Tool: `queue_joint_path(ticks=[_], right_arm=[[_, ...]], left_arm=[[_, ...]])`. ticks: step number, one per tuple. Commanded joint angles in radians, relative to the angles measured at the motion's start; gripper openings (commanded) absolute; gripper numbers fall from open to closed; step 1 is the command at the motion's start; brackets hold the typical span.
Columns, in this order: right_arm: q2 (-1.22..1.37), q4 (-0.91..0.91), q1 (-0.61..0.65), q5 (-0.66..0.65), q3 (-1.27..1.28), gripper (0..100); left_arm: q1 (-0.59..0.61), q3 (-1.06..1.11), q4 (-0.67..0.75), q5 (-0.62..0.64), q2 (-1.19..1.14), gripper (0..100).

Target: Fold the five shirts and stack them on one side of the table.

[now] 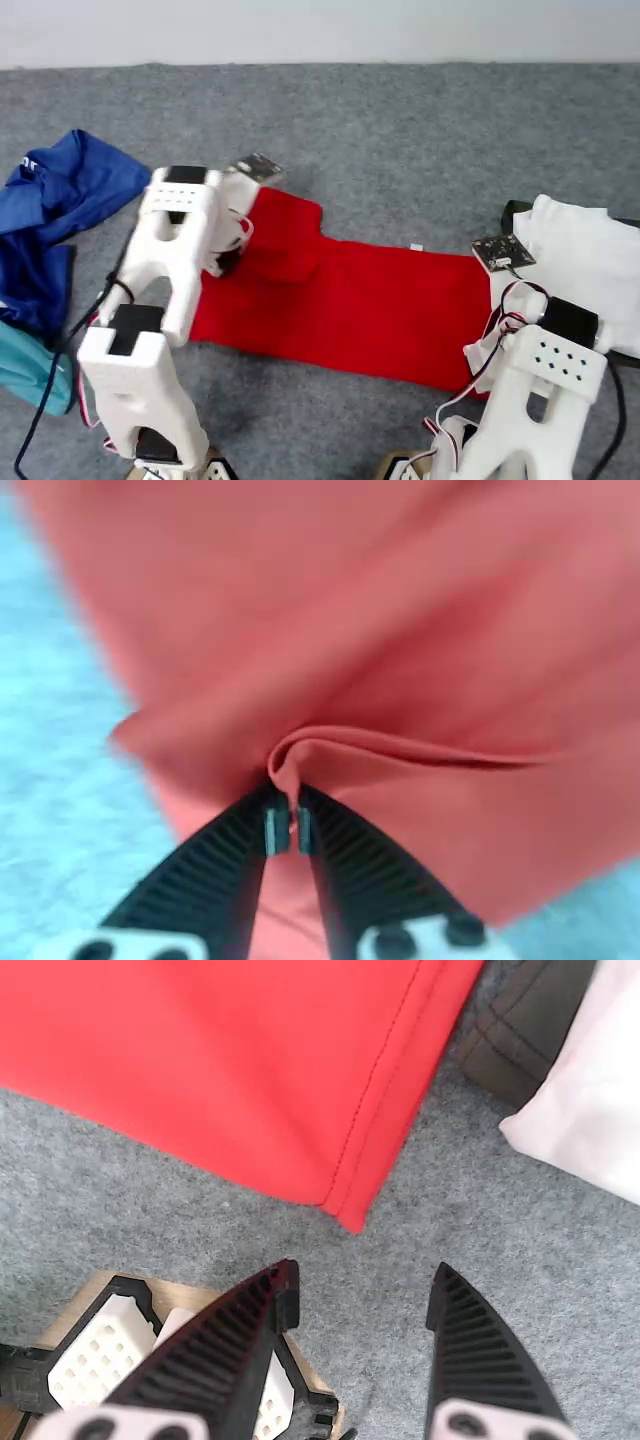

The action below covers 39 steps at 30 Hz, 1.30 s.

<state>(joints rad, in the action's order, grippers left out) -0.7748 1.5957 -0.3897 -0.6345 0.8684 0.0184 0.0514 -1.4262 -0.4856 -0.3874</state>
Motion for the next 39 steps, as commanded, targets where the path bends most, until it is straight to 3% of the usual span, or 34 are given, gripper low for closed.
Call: queue_joint_path(ticks=[1,5,11,14,19,28,34,39], right_arm=[[-0.005,0.001,0.01,0.005,-0.035,21.6],[-0.005,0.001,0.01,0.005,-0.035,21.6],[-0.005,0.001,0.01,0.005,-0.035,21.6],[-0.005,0.002,0.01,0.006,-0.035,21.6],[-0.005,0.002,0.01,0.005,-0.035,21.6],[-0.005,0.002,0.01,0.005,-0.035,21.6],[-0.005,0.002,0.01,0.008,-0.035,21.6],[-0.005,0.002,0.01,0.005,-0.035,21.6]], left_arm=[[0.021,0.001,0.037,0.011,0.054,4],[-0.009,0.002,0.002,0.031,0.058,8],[-0.08,-0.001,-0.052,0.032,0.063,23],[-0.089,-0.01,-0.055,0.041,0.064,23],[-0.023,-0.122,-0.11,0.112,0.081,23],[0.101,-0.265,-0.218,0.078,0.103,23],[0.081,-0.173,-0.129,0.08,0.103,23],[0.086,-0.039,0.071,0.08,0.103,23]])
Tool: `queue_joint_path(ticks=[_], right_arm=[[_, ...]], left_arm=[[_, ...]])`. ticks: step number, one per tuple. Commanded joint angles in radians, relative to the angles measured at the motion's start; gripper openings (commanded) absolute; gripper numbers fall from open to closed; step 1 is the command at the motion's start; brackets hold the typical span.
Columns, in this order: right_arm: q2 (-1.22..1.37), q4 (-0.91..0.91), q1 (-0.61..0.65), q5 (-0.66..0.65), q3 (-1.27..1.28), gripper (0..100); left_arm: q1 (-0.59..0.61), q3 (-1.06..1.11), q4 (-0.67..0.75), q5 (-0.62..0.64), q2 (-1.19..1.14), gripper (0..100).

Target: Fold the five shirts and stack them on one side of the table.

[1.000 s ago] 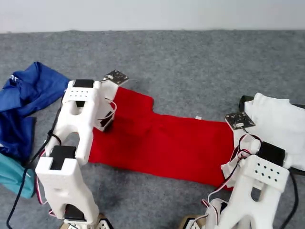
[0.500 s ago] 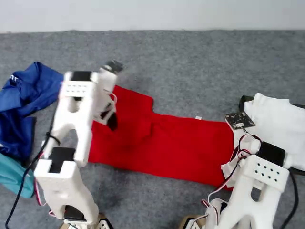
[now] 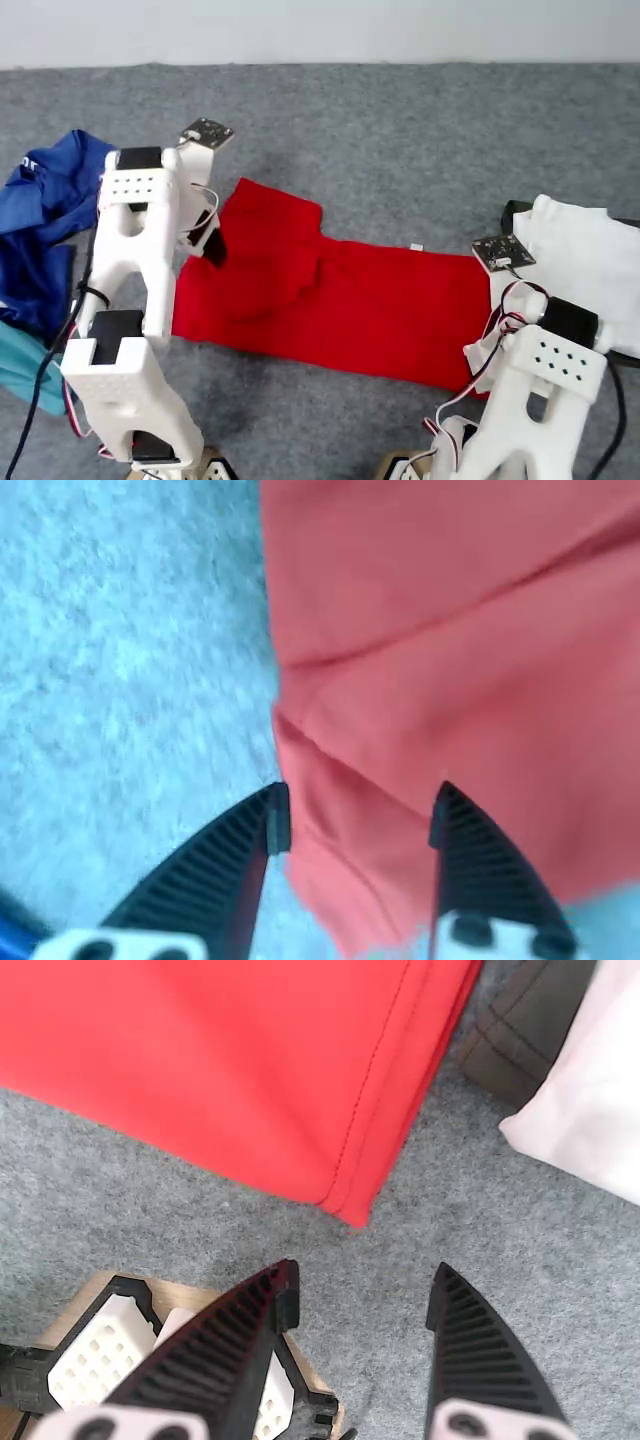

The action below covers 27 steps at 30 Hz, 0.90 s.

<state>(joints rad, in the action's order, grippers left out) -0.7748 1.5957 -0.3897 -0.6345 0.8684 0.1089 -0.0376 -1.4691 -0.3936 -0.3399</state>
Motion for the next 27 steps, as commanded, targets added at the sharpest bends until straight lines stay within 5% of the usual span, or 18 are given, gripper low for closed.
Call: queue_joint_path(ticks=[1,10,27], right_arm=[[-0.005,0.002,0.01,0.005,-0.035,21.6],[-0.005,0.002,0.01,0.005,-0.035,21.6],[-0.005,-0.008,0.01,0.006,0.009,21.6]], left_arm=[[-0.005,0.084,0.164,-0.012,0.055,23],[0.023,0.185,0.471,-0.011,0.055,23],[0.017,0.111,0.485,-0.011,0.057,23]])
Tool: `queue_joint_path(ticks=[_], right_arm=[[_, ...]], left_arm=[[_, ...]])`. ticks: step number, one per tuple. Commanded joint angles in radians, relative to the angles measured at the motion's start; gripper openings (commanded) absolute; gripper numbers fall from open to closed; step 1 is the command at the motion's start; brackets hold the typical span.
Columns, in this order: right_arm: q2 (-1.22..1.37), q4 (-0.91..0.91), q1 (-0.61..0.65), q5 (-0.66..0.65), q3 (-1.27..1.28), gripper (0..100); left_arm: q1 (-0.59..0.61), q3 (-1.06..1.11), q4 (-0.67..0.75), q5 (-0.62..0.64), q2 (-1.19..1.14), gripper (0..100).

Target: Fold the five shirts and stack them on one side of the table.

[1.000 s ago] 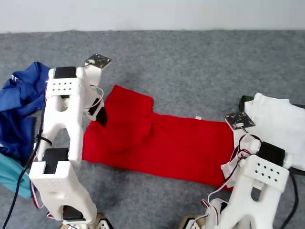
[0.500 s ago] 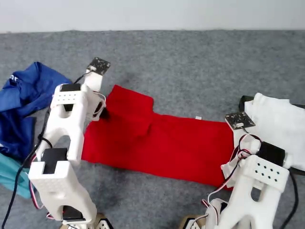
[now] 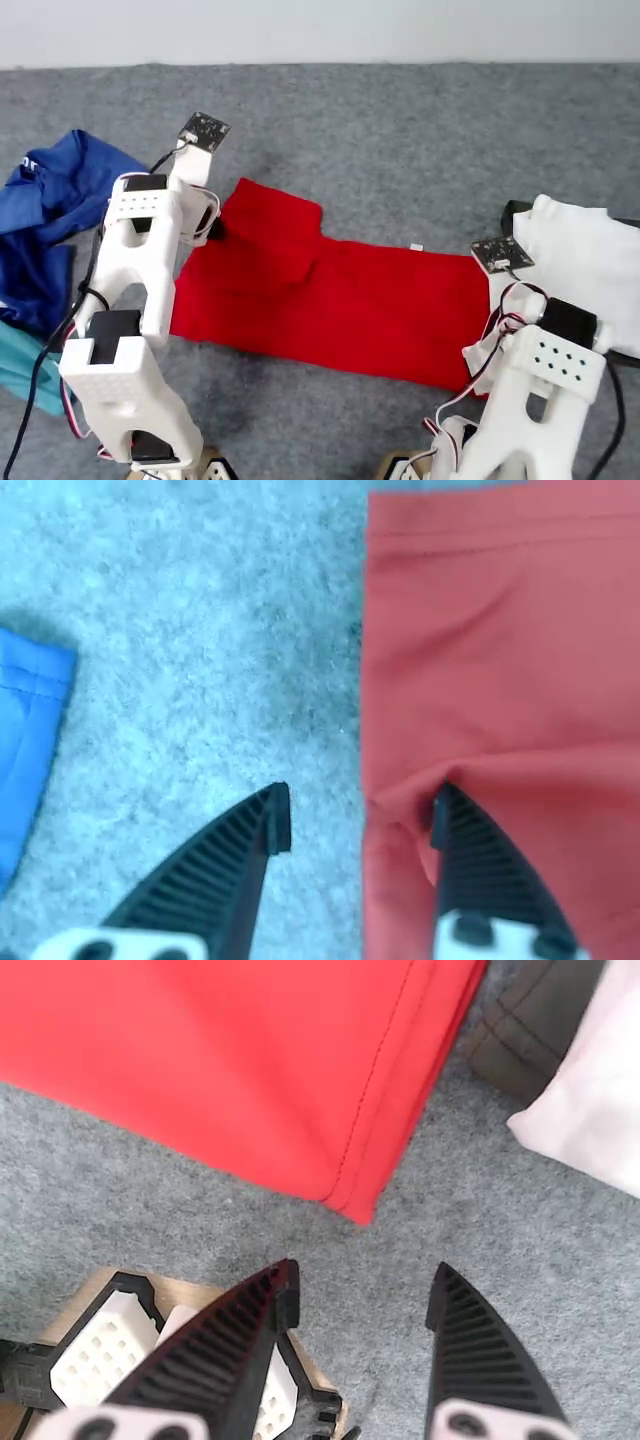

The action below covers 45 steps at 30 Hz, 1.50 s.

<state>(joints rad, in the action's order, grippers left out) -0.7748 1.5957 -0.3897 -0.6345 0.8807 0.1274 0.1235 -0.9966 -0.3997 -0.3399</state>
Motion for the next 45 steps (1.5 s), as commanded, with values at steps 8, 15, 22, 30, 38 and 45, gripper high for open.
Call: queue_joint_path(ticks=[8,15,22,30,38,45], right_arm=[[-0.007,-0.008,0.01,0.008,-0.002,21.6],[-0.007,-0.008,0.01,0.008,-0.002,21.6],[-0.007,-0.01,0.01,0.005,-0.002,21.6],[-0.007,-0.01,0.01,0.008,-0.002,21.6],[-0.007,-0.008,0.005,0.009,-0.002,21.6],[-0.007,-0.008,0.005,0.011,0.0,21.6]], left_arm=[[0.005,-0.059,0.011,-0.005,0.063,23],[-0.003,-0.214,-0.12,0.055,0.126,23],[-0.037,-0.671,-0.473,0.242,-0.078,23],[-0.144,-1.303,-0.684,0.233,-0.555,23],[-0.143,-1.676,-0.666,0.193,-0.956,22],[-0.141,-1.719,-0.531,0.189,-1.06,20]])
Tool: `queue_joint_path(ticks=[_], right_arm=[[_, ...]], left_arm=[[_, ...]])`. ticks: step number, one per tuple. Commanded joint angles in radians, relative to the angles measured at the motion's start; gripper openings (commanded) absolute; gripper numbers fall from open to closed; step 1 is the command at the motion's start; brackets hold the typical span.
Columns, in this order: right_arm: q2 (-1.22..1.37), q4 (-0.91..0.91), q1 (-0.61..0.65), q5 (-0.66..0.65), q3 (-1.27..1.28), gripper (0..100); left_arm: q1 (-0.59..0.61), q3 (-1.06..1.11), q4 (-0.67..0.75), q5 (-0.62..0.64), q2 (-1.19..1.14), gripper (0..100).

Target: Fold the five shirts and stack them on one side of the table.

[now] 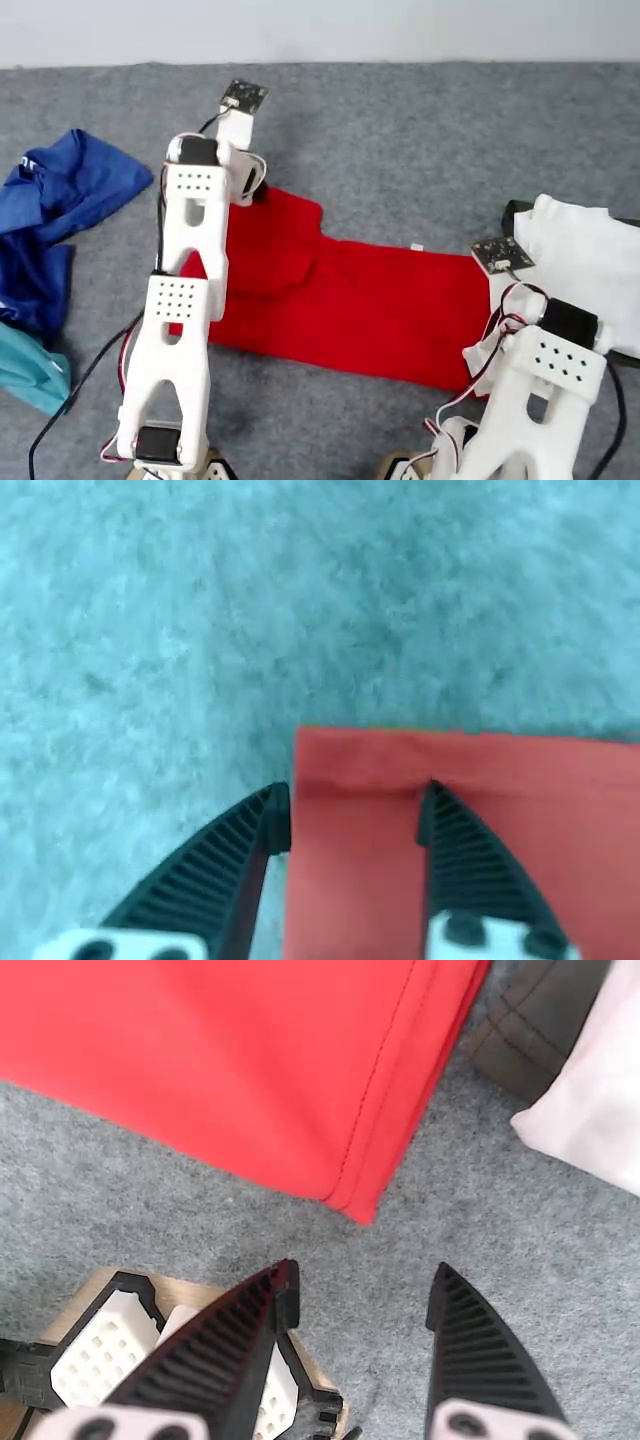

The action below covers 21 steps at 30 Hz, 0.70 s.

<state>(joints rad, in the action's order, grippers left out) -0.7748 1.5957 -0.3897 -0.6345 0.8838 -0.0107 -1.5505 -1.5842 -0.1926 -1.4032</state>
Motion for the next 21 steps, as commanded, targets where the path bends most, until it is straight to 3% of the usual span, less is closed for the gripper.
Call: queue_joint_path(ticks=[1,5,10,16,21], right_arm=[[-0.007,-0.008,0.005,0.011,-0.003,21.6],[-0.007,-0.007,0.005,0.011,-0.003,21.6],[-0.007,-0.007,0.005,0.011,-0.003,21.6],[-0.007,-0.007,0.005,0.011,-0.003,21.6],[-0.007,-0.007,0.005,0.011,-0.003,21.6]], left_arm=[[-0.003,-0.045,0.071,-0.018,-0.002,20],[-0.005,-0.045,0.086,-0.044,-0.009,19],[-0.014,-0.045,0.084,-0.17,-0.011,11],[-0.015,-0.045,0.048,-0.181,-0.011,1],[-0.026,-0.058,-0.006,-0.181,0.0,1]])
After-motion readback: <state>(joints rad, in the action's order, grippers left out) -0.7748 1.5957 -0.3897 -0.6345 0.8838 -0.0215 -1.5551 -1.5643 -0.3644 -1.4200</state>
